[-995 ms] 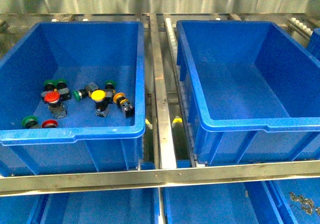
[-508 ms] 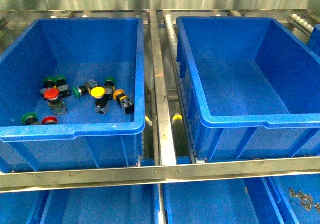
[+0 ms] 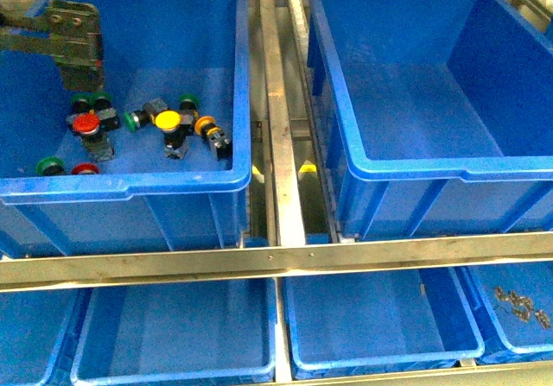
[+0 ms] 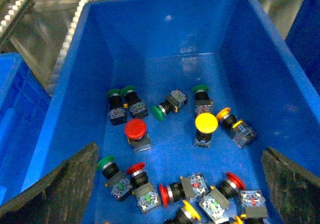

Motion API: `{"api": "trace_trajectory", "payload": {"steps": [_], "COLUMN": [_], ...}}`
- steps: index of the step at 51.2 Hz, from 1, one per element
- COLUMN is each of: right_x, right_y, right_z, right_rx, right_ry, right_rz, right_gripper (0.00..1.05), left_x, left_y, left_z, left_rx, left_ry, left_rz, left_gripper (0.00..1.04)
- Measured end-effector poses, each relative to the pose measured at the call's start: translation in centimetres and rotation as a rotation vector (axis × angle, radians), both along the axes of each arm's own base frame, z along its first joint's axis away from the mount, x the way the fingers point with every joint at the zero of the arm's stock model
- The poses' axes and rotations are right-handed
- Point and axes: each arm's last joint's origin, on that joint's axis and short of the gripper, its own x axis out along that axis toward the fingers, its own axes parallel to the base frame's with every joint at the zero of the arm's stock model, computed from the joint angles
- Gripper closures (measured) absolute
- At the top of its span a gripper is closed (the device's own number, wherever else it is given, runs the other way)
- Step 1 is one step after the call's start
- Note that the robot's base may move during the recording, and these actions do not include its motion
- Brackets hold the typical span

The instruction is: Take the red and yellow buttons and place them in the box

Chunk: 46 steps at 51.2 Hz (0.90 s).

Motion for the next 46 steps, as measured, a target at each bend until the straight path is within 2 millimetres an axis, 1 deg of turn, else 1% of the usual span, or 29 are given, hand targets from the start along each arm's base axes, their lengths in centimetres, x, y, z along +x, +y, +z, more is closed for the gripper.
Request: {"api": "trace_trajectory", "payload": {"steps": [5, 7, 11, 13, 20, 26, 30, 40, 46], "right_x": [0.0, 0.0, 0.0, 0.0, 0.0, 0.0, 0.0, 0.0, 0.0], "right_y": [0.0, 0.0, 0.0, 0.0, 0.0, 0.0, 0.0, 0.0, 0.0], "right_z": [0.0, 0.0, 0.0, 0.0, 0.0, 0.0, 0.0, 0.0, 0.0], "right_rx": [0.0, 0.0, 0.0, 0.0, 0.0, 0.0, 0.0, 0.0, 0.0], "right_ry": [0.0, 0.0, 0.0, 0.0, 0.0, 0.0, 0.0, 0.0, 0.0], "right_rz": [0.0, 0.0, 0.0, 0.0, 0.0, 0.0, 0.0, 0.0, 0.0], "right_gripper": [0.07, 0.07, 0.07, 0.07, 0.07, 0.07, 0.07, 0.07, 0.07], "left_x": [3.3, 4.2, 5.7, 6.9, 9.0, 10.5, 11.6, 13.4, 14.4], "left_y": [-1.2, -1.6, -2.3, -3.0, -4.5, -5.4, -5.8, -6.2, -6.2], "left_z": [-1.5, -2.0, -3.1, -4.1, -5.7, -6.3, -6.3, -5.9, -6.3], "left_rx": [0.048, 0.067, 0.084, 0.097, 0.114, 0.126, 0.13, 0.12, 0.104], "left_ry": [0.058, 0.073, 0.11, 0.138, 0.187, 0.201, 0.197, 0.191, 0.216], "left_rz": [0.036, 0.047, 0.049, 0.051, 0.036, 0.05, 0.064, 0.1, 0.116], "left_gripper": [0.08, 0.08, 0.08, 0.08, 0.08, 0.08, 0.08, 0.08, 0.08]}}
